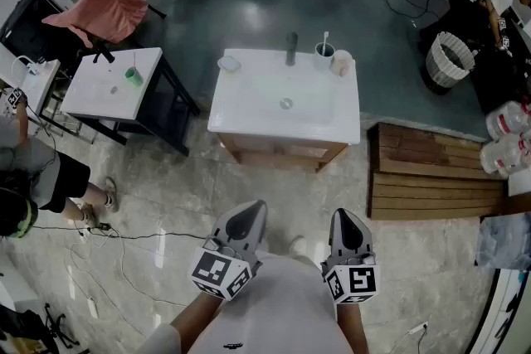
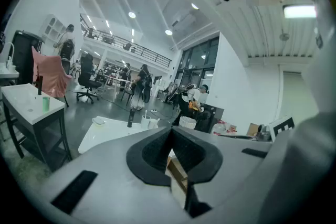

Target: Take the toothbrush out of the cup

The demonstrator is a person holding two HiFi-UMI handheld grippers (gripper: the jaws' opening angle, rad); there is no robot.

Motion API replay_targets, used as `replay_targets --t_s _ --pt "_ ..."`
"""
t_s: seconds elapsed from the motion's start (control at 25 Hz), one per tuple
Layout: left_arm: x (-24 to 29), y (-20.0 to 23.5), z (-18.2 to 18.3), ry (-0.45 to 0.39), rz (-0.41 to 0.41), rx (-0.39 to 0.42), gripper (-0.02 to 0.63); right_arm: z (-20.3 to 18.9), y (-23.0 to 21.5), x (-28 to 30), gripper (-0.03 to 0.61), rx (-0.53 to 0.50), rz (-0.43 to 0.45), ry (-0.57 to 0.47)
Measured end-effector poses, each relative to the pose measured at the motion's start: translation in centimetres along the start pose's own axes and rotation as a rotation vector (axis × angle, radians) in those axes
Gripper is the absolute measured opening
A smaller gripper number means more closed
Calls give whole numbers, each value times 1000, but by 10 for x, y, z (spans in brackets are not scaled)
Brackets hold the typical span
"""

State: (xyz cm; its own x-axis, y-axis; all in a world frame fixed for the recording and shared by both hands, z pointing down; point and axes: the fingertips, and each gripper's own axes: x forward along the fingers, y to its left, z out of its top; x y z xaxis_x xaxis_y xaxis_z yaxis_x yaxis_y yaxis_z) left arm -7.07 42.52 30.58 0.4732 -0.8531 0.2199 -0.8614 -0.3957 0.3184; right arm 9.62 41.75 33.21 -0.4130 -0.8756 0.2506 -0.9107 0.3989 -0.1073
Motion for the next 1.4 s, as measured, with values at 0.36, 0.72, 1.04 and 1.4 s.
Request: replay_targets --t_s 0.36,0.72,1.04,1.4 --pt "3 -52 -7 -49 31 47 2 0 -33 -35 -2 -35 17 -24" --pt "9 -86 -13 -58 37 77 2 17 -55 -64 0 -32 36 -136" --pt "18 -109 -28 -55 55 65 2 6 -74 -79 0 -45 69 -122" --pt "46 -101 -21 -53 50 59 2 11 -94 -44 -2 -18 64 -111"
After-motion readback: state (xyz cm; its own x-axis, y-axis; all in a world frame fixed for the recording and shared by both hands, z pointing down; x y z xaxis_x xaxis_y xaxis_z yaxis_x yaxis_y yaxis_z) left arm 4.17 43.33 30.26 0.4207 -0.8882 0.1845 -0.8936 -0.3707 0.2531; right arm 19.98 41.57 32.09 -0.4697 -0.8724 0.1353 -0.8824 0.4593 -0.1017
